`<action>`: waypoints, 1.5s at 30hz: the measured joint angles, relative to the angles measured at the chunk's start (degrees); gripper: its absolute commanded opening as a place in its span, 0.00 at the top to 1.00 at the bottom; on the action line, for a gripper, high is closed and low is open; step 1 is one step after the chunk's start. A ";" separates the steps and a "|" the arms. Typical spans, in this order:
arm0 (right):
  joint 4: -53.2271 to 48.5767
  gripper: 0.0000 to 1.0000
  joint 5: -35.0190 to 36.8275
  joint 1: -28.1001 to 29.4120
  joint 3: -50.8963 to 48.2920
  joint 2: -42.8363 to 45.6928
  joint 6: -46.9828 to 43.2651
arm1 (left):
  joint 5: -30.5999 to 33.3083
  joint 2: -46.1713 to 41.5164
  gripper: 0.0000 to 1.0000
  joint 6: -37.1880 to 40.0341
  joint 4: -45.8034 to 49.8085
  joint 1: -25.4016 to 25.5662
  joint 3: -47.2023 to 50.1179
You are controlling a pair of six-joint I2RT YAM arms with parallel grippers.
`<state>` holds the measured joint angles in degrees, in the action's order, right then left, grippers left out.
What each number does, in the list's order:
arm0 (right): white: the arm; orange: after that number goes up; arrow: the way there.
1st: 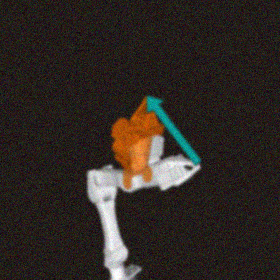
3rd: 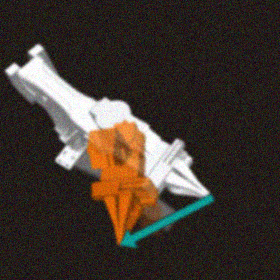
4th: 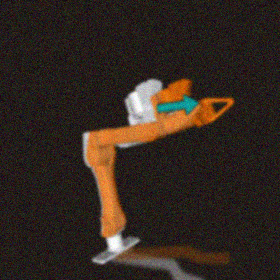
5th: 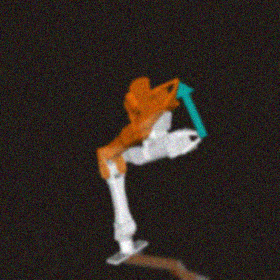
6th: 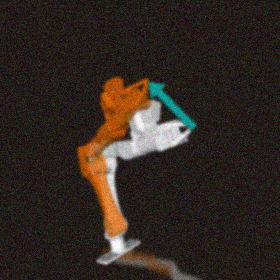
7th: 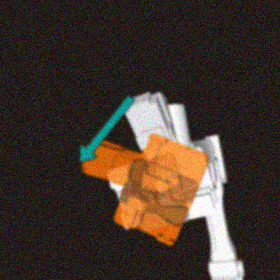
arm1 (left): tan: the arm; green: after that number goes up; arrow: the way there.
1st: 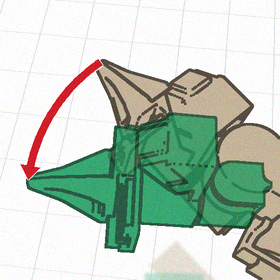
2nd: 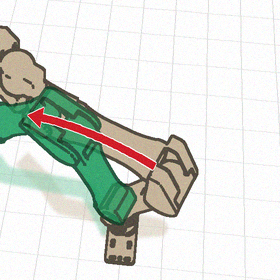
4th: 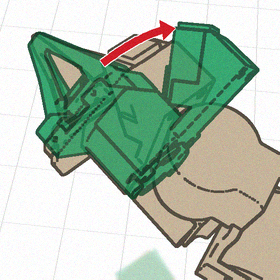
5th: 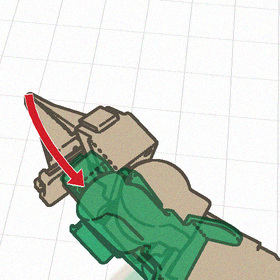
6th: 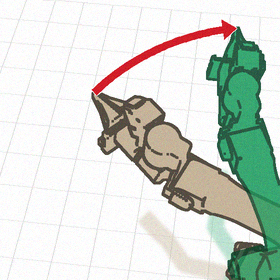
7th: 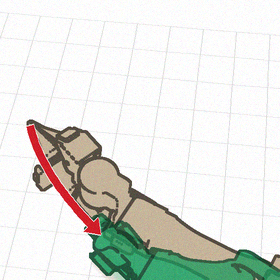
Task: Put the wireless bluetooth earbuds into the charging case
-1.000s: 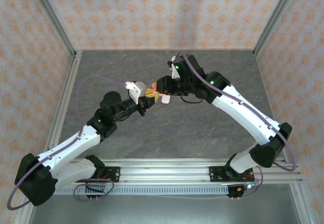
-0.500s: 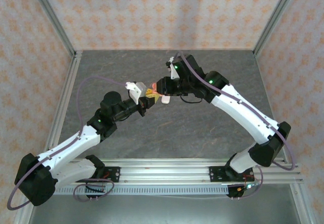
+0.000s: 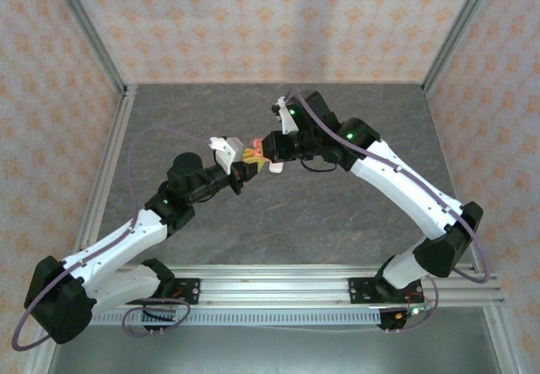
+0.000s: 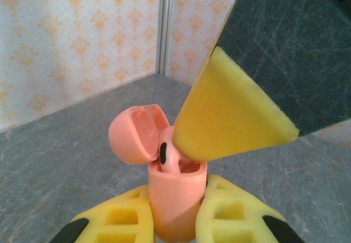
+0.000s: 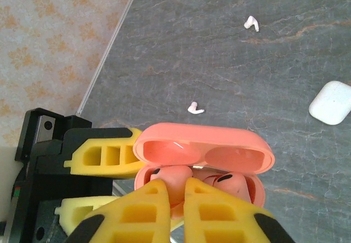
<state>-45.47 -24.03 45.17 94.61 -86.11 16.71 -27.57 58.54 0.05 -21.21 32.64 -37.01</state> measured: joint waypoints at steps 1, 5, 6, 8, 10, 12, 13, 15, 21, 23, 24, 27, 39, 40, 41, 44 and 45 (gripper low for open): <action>0.00 0.92 -0.02 0.00 0.00 0.00 -0.74 | 0.00 0.00 1.00 0.00 0.00 0.00 0.00; 0.04 0.92 -0.07 0.00 -0.52 0.09 -4.81 | -0.28 0.00 1.00 0.02 0.26 0.00 0.09; -0.04 0.92 -0.17 0.00 -0.57 0.11 -6.05 | -0.48 0.00 1.00 0.02 0.39 0.00 0.11; -0.15 0.91 -0.22 0.00 -0.57 0.13 -8.46 | -0.85 0.00 1.00 0.02 0.42 -0.02 0.11; -0.44 0.91 -0.26 0.02 -0.57 0.24 -11.21 | -1.46 0.00 1.00 0.02 0.44 -0.04 0.11; -1.05 0.93 -0.39 0.02 -0.50 0.52 -14.21 | -2.29 0.00 1.00 0.02 0.44 -0.04 0.11; -1.40 0.93 -0.39 0.02 -0.39 0.66 -15.63 | -2.71 0.00 1.00 0.04 0.42 -0.04 0.11; -2.45 0.94 -0.37 0.07 0.15 0.74 -18.62 | -3.87 0.00 1.00 0.02 0.39 -0.04 0.11; -4.68 0.95 -0.42 0.07 1.14 0.96 -26.05 | -6.93 0.00 1.00 -0.02 0.46 -0.07 0.11; -4.79 0.95 -0.42 0.07 1.16 1.11 -27.78 | -7.93 0.02 1.00 0.00 0.63 -0.07 0.11; -4.96 0.95 -0.42 0.07 1.20 1.18 -28.65 | -8.44 0.02 1.00 0.00 0.85 -0.07 0.09; -5.64 0.94 -0.50 0.07 1.20 1.31 -30.64 | -9.81 0.02 1.00 0.00 1.46 -0.11 -0.07; -5.62 0.86 -2.38 0.04 -0.52 3.32 -33.53 | -12.63 0.02 1.00 0.00 1.79 -0.09 -0.48; -5.53 0.85 -2.58 0.04 -0.79 3.50 -33.73 | -12.74 0.02 1.00 0.00 1.79 -0.09 -0.48; -5.46 0.83 -2.73 0.02 -0.98 3.67 -33.86 | -12.92 0.02 1.00 0.00 1.79 -0.09 -0.48; -5.51 0.78 -3.15 0.02 -1.20 4.00 -34.07 | -13.03 0.02 1.00 0.00 1.77 -0.09 -0.57; -5.51 0.76 -3.26 0.02 -1.20 4.07 -34.07 | -13.11 0.02 1.00 0.00 1.77 -0.09 -0.72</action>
<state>-50.98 -27.29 45.19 93.41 -82.04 -17.37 -40.69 58.57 0.05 -19.44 32.56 -37.74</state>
